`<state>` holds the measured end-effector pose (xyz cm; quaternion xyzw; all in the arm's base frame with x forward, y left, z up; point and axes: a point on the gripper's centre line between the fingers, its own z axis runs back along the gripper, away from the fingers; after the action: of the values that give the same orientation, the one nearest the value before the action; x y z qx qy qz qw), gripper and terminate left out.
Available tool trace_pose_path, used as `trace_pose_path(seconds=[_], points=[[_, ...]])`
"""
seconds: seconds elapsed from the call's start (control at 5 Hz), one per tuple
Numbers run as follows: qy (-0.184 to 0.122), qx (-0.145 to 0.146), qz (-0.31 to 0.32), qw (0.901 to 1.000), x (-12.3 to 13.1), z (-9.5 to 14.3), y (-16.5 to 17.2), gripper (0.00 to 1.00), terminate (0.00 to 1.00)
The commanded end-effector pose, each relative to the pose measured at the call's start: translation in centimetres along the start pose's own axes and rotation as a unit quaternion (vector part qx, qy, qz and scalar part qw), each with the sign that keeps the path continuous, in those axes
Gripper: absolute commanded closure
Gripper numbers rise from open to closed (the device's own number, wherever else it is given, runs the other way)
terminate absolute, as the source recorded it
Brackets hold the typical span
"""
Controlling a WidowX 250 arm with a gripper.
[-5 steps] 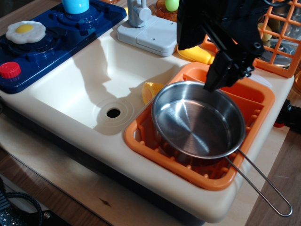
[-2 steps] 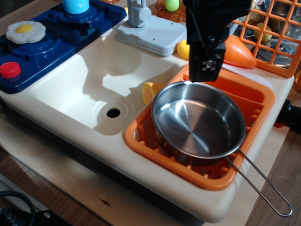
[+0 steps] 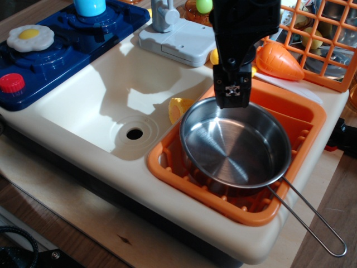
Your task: Put pan from drying rack into sink
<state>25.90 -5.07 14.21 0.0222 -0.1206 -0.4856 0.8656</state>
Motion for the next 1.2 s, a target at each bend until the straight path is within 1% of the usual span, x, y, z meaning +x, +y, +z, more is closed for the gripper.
trace_pose_path(seconds=[0.0,0.2,0.4,0.6,1.0], points=[[-0.007,0.01,-0.021,0.9997,-0.1,-0.8,0.2,0.0,0.0],[-0.021,0.006,-0.029,0.9993,-0.9,-1.9,0.3,0.0,0.0],[-0.009,0.016,-0.02,0.9996,-0.6,-2.5,-0.2,0.0,0.0],[-0.01,0.02,-0.022,0.9995,-0.5,-3.3,-0.6,1.0,0.0],[-0.002,0.002,-0.021,0.9998,-0.2,-2.5,-0.3,1.0,0.0]])
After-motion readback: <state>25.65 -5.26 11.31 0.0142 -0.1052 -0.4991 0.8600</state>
